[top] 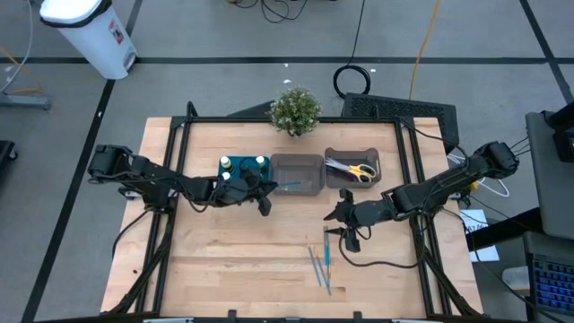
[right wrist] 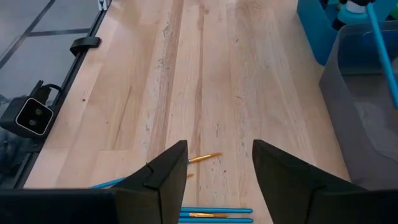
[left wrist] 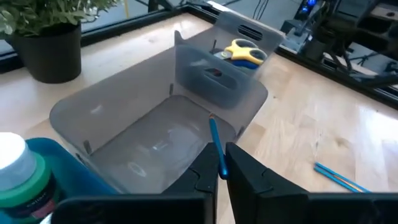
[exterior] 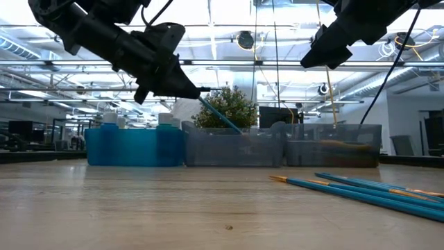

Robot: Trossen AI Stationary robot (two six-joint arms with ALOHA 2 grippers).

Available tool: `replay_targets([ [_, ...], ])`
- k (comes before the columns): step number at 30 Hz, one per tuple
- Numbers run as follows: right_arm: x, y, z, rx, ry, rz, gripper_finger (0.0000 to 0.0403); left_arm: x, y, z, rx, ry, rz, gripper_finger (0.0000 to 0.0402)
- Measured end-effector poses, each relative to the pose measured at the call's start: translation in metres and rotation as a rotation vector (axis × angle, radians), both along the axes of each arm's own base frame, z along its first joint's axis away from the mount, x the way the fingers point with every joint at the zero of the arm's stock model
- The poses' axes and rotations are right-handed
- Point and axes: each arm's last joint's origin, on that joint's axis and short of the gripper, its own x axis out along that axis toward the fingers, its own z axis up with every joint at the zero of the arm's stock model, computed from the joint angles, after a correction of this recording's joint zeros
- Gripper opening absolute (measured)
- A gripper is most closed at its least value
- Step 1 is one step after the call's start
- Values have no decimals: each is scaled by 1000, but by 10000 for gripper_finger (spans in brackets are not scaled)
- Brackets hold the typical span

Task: Pick & Place Paint Supplies
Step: Put the paint brush into the left black bin

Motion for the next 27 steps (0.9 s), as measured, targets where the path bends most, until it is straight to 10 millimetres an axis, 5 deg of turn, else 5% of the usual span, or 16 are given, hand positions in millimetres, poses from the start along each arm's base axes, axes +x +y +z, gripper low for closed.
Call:
replay_targets([
  [8,2,-4,0,-1,-1,-20,171,8,0,2,31,-82,6,12],
  [21,2,-5,0,0,-2,-22,171,22,13,-29,47,-62,49,28],
  [27,2,-5,0,-1,-1,-21,171,22,12,-27,55,-77,69,66],
])
